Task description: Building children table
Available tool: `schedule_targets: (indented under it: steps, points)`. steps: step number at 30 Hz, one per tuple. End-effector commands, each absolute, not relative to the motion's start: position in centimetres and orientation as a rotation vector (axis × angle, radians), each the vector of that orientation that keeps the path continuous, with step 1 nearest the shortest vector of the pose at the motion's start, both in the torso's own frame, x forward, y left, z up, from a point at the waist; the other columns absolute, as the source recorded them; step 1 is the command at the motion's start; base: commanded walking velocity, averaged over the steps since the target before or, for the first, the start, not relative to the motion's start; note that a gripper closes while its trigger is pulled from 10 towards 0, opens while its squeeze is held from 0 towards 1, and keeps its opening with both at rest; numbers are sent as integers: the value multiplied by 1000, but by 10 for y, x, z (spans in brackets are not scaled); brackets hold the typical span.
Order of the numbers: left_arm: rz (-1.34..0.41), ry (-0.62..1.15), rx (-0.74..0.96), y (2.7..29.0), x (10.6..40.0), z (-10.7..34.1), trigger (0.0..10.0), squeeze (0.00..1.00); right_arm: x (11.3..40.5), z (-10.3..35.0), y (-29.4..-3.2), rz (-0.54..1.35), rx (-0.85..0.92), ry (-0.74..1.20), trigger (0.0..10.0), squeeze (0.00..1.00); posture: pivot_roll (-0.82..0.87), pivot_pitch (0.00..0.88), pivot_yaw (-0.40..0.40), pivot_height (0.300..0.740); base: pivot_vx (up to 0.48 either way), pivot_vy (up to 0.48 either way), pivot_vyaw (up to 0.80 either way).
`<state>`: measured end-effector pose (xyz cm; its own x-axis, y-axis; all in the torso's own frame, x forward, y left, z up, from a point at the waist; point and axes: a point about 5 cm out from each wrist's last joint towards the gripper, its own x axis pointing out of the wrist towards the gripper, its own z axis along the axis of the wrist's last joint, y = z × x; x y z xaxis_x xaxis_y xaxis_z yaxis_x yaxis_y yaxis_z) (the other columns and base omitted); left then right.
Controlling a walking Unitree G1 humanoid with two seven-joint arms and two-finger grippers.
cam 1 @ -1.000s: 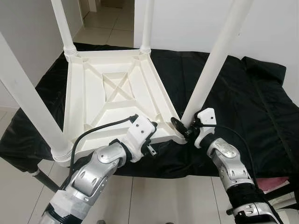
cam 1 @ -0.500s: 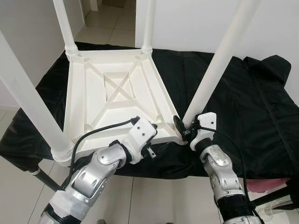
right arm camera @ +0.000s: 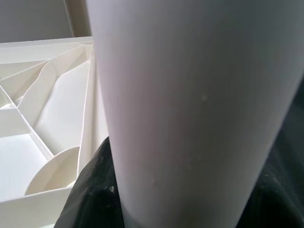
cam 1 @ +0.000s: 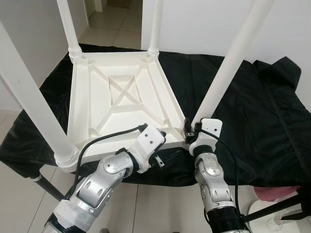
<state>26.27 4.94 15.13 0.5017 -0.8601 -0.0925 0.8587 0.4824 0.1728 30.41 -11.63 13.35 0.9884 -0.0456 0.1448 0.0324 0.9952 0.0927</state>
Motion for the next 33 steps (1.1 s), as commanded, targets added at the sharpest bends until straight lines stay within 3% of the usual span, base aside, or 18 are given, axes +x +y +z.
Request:
schedule_targets:
  steps: [1, 2, 12, 13, 14, 15, 26, 33]
  points:
    - [-1121, 0, 212, 47, 258, 148, 10000, 0, 299, 132, -116, -63, 127, -147, 10000, 345, -19, 53, -71, 740, 0, 0, 0]
    - [-1119, -3, 210, 47, 258, 149, 10000, 0, 298, 133, -119, -66, 144, -166, 10000, 1000, -21, 52, -70, 740, 0, 0, 0]
    - [-1117, -14, 205, 46, 259, 152, 10000, 0, 283, 139, -129, -40, 23, -249, 10000, 1000, -21, 58, -72, 740, 0, 0, 0]
    - [-1116, -14, 204, 46, 258, 152, 10000, 0, 279, 137, -132, -32, 16, -245, 10000, 580, -21, 62, -73, 740, 0, 0, 0]
    - [-1115, -15, 203, 46, 258, 152, 10000, 0, 276, 136, -133, -26, 12, -243, 10000, 580, -21, 62, -73, 740, 0, 0, 0]
    - [-1113, -14, 201, 47, 258, 152, 10000, 0, 272, 135, -134, -7, 3, -244, 10000, 0, -20, 64, -75, 740, 0, 0, 0]
    - [-1087, -10, 198, 53, 259, 152, 10000, 0, 245, 127, -132, 98, -57, -218, 10000, 0, -25, 79, -84, 740, 0, 0, 0]
    - [-1006, -23, 237, 73, 274, 156, 10000, 0, 235, 119, -125, 234, -56, -181, 10000, 0, -28, 90, -85, 740, 0, 0, 0]
